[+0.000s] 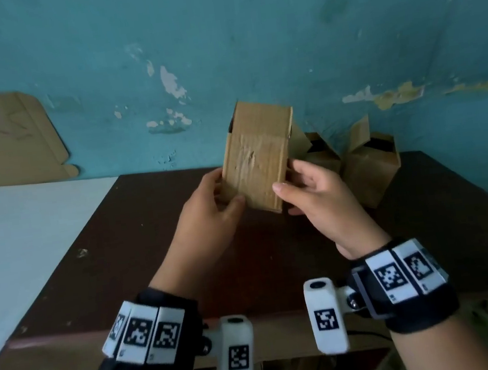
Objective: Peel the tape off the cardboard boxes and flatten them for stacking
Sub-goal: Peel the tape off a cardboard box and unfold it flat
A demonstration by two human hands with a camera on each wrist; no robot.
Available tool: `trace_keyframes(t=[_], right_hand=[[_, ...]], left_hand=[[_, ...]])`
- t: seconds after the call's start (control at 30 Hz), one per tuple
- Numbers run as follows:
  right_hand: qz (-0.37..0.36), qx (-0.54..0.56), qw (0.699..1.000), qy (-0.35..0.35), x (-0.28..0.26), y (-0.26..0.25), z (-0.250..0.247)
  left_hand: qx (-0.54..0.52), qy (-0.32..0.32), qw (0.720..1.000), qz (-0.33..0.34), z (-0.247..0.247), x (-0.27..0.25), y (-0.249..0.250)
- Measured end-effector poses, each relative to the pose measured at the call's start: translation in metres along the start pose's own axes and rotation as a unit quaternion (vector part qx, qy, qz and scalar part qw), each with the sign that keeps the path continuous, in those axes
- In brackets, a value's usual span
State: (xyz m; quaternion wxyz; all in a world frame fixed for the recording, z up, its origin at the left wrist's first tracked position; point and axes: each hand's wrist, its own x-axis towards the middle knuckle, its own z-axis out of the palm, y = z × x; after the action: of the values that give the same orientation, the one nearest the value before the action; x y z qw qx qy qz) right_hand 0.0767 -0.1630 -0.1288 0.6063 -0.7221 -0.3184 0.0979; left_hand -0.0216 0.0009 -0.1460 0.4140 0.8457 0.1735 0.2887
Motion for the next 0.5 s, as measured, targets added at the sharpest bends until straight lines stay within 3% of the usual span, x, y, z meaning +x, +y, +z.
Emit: trace_keyframes(t=[0.3, 0.4, 0.5], right_hand=[[-0.024, -0.048, 0.998, 0.033, -0.008, -0.013, -0.01], [-0.021, 0.022, 0.999, 0.043, -0.012, -0.021, -0.013], [-0.011, 0.146, 0.989, -0.009, -0.019, -0.032, -0.01]], left_hand=[[-0.013, -0.017, 0.996, 0.089, -0.024, -0.02, 0.029], [-0.027, -0.006, 0.988, 0.154, -0.033, -0.028, 0.037], [-0.005, 0.008, 0.97, 0.242, -0.035, -0.031, 0.041]])
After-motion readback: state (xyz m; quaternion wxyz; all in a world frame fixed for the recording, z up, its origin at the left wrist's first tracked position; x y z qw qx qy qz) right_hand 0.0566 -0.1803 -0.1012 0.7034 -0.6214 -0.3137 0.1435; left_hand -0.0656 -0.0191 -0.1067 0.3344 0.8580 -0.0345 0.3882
